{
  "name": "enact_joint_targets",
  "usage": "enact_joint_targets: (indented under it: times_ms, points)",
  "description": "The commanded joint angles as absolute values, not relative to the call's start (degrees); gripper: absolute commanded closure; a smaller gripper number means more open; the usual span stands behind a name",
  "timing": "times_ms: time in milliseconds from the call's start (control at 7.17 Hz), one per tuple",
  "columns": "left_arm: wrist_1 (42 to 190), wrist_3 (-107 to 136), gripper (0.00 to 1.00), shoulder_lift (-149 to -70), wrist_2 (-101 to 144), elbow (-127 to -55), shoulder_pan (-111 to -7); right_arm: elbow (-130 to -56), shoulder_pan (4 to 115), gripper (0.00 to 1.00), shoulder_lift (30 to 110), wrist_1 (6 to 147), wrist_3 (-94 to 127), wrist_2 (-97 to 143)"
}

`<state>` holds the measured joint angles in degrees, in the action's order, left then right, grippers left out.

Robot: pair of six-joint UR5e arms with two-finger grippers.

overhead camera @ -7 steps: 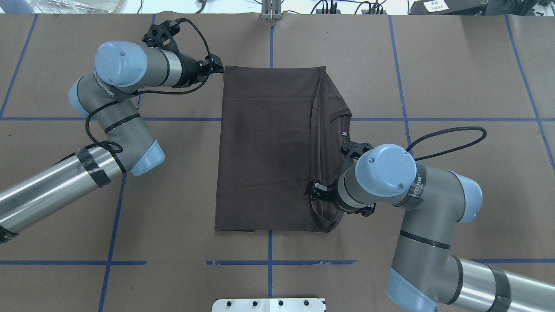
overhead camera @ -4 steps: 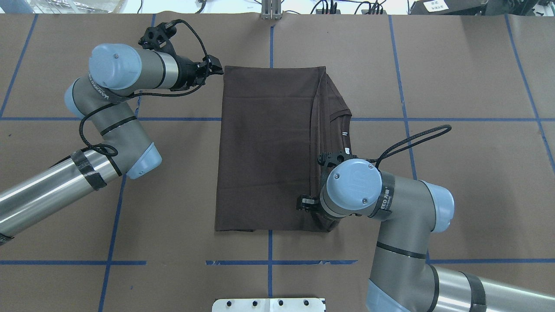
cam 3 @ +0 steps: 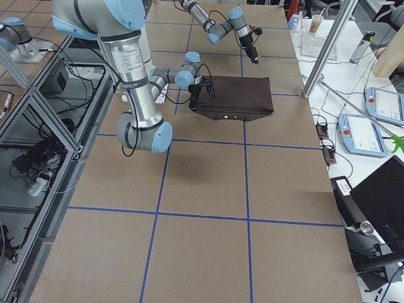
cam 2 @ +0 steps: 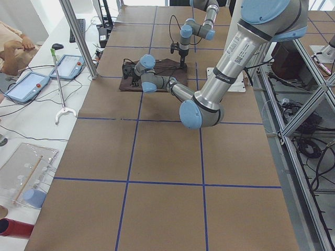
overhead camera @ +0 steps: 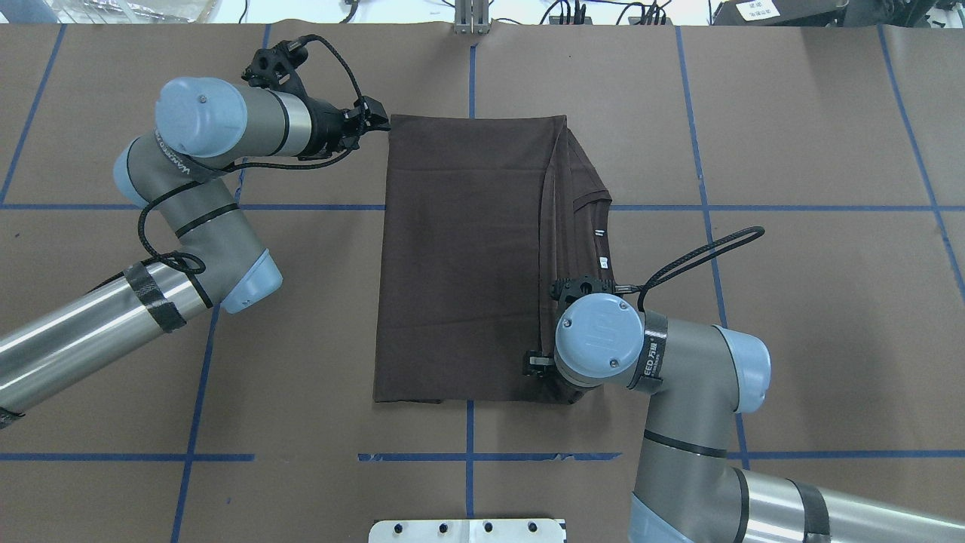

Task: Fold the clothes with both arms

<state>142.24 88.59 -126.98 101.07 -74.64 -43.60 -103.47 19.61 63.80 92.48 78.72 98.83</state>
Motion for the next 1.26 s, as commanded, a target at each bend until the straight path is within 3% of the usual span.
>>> enact_joint_targets:
  times_ms: [0,139,418,697,976,1116]
  points:
    - [142.0,88.6,0.32,-127.0,101.1,-74.9,-43.6,-108.0,22.0,0.0,69.5,94.0,73.2,99.2]
    - [141.8,88.6,0.32,-127.0,101.1,-75.1,-43.6,-113.6,21.5,0.0,76.3,94.0,73.5,98.6]
    - [141.5,88.8,0.32,-126.8,103.3,-77.1,-43.8,-112.2,20.3,0.0,70.1,93.8,80.5,98.5]
    - [141.5,88.8,0.32,-125.6,103.4,-79.1,-43.9,-111.6,19.4,0.01,67.3,93.6,103.9,95.4]
    - [141.5,88.9,0.32,-125.6,103.4,-79.4,-43.9,-110.7,17.3,0.27,67.1,92.3,116.8,93.7]
    - [141.5,88.9,0.32,-125.6,103.4,-79.5,-43.9,-108.3,17.2,0.31,67.2,88.1,121.9,93.8]
